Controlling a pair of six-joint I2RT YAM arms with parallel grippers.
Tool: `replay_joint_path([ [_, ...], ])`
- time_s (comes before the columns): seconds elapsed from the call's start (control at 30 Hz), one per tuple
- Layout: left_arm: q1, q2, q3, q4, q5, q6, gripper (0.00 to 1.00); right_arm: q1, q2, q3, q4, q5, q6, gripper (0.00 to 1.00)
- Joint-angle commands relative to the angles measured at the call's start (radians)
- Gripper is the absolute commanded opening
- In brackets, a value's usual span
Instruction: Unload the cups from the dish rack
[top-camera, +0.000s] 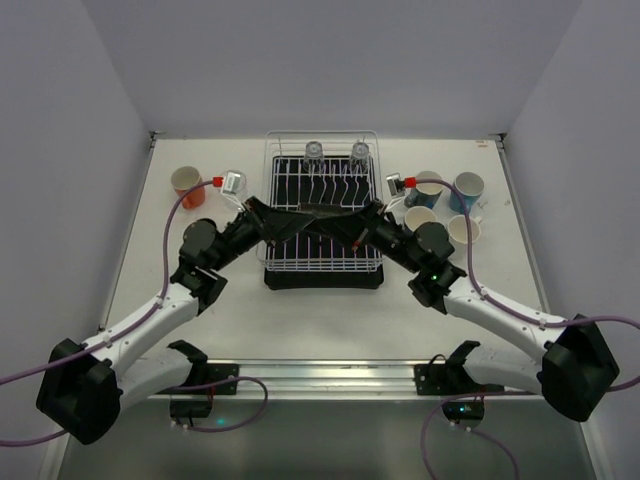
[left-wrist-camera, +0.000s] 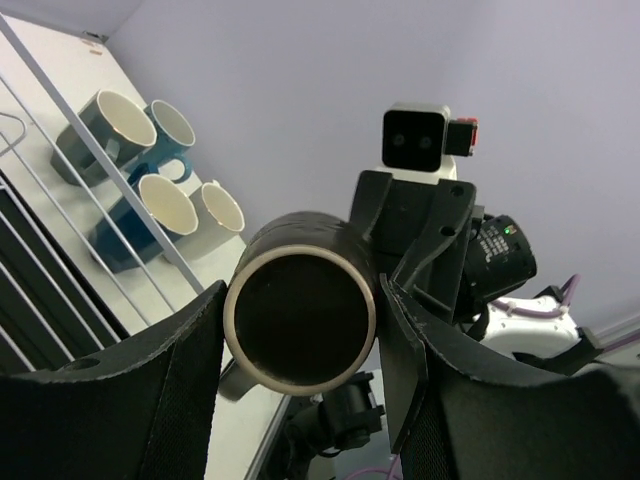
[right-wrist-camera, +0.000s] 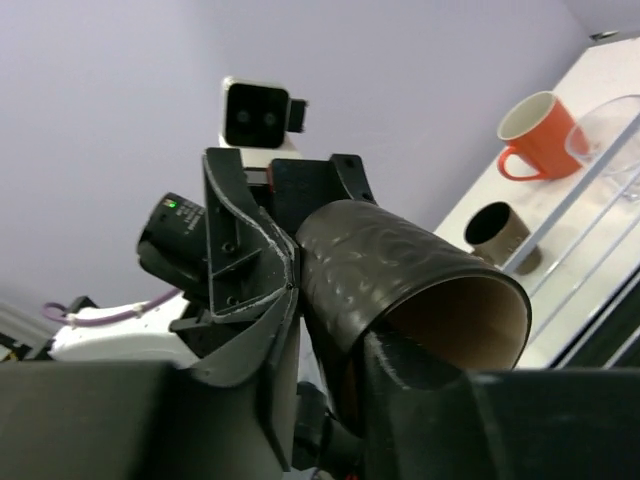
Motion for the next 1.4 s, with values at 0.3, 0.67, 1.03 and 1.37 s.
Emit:
replay_joint_path([
  [0.3, -0.007, -0.189, 0.072, -0.252, -0.086, 0.212, 0.89, 0.002, -0.136, -0.027, -0.156, 0.055, -0.102, 0.00],
  [0.67, -0.008, -0.316, 0.325, -0.955, -0.288, 0.748, 1.00, -0.027, -0.360, 0.328, -1.485, 0.463, -0.433, 0.00],
  [1.03, -0.007, -0.410, 0.177, -1.045, -0.483, 0.856, 1.00, -0.265, -0.170, 0.225, -1.483, 0.544, -0.476, 0.00],
  [1.37, -0.005, -0.408, 0.144, -1.029, -0.448, 0.869, 1.00, -0.307, 0.089, 0.130, -1.236, 0.498, -0.463, 0.00],
])
